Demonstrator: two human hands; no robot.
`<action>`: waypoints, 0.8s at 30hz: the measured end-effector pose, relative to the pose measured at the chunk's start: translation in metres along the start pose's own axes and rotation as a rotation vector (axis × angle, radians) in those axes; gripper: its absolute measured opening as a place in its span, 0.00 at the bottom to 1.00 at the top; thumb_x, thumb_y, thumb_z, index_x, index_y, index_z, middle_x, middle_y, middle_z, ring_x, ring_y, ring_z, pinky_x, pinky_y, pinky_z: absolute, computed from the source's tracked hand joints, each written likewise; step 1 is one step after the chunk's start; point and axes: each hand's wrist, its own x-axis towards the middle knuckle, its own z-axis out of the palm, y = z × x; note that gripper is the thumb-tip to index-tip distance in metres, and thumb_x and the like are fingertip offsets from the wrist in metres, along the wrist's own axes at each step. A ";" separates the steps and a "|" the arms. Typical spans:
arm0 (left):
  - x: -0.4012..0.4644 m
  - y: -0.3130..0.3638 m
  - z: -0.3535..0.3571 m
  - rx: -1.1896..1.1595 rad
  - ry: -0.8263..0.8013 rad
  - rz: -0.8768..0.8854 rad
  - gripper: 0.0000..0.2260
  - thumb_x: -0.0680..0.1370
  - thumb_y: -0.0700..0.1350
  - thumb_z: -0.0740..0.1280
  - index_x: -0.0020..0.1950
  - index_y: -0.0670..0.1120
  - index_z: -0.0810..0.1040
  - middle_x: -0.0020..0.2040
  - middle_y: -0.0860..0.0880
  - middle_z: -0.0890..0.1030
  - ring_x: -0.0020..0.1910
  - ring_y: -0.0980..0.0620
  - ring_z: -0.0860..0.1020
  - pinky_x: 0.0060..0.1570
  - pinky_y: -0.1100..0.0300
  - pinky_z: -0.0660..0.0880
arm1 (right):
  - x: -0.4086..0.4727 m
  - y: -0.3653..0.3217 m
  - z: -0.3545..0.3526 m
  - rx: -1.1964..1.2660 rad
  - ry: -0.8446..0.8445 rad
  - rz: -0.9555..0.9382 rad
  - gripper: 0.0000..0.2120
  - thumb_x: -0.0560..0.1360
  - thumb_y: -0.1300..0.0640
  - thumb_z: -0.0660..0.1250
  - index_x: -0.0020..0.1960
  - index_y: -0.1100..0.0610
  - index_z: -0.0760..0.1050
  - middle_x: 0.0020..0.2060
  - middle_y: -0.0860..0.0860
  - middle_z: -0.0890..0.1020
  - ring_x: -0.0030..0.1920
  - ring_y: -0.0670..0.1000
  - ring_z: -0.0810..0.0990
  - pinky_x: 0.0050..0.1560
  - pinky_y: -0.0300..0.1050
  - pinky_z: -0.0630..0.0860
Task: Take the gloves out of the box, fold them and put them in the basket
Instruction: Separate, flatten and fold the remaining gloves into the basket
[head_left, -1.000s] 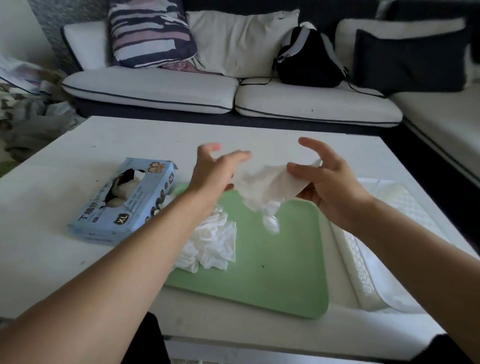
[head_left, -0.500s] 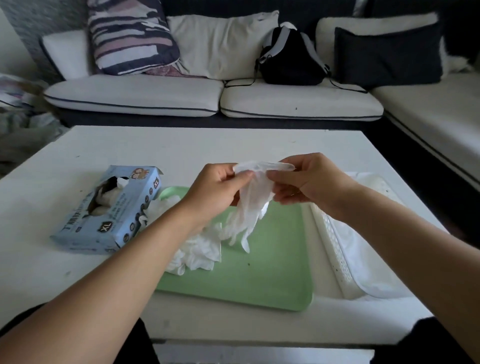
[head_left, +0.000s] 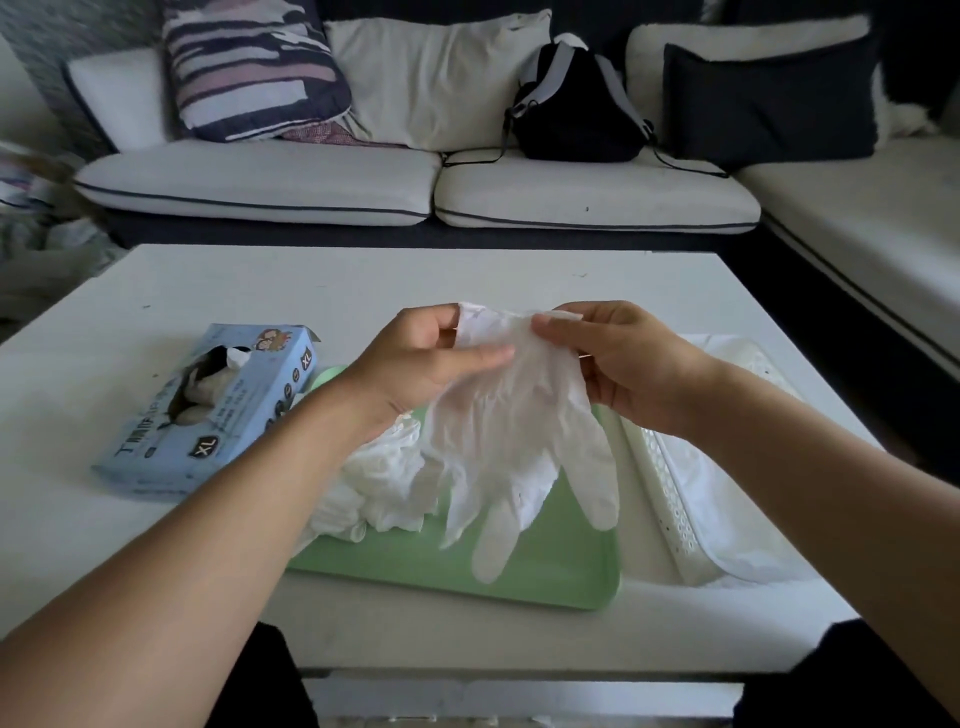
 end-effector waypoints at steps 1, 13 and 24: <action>0.001 -0.002 0.002 0.040 0.071 0.044 0.14 0.73 0.42 0.78 0.56 0.40 0.82 0.52 0.42 0.86 0.49 0.43 0.84 0.52 0.50 0.79 | 0.000 0.000 0.001 0.022 -0.003 -0.004 0.12 0.81 0.58 0.65 0.57 0.67 0.77 0.43 0.58 0.82 0.36 0.53 0.82 0.37 0.44 0.83; -0.010 0.003 0.021 -0.322 -0.404 0.087 0.31 0.76 0.64 0.66 0.68 0.42 0.78 0.61 0.40 0.81 0.63 0.43 0.79 0.65 0.46 0.75 | -0.008 0.000 0.016 -0.010 -0.348 -0.099 0.19 0.75 0.67 0.61 0.64 0.63 0.76 0.60 0.61 0.81 0.62 0.59 0.80 0.64 0.56 0.77; -0.015 0.013 0.008 -0.229 -0.150 -0.110 0.09 0.83 0.37 0.63 0.59 0.42 0.82 0.55 0.41 0.86 0.53 0.43 0.85 0.55 0.50 0.81 | 0.001 -0.005 -0.020 -0.279 0.049 -0.060 0.27 0.68 0.46 0.76 0.64 0.55 0.77 0.55 0.53 0.84 0.53 0.54 0.85 0.54 0.51 0.82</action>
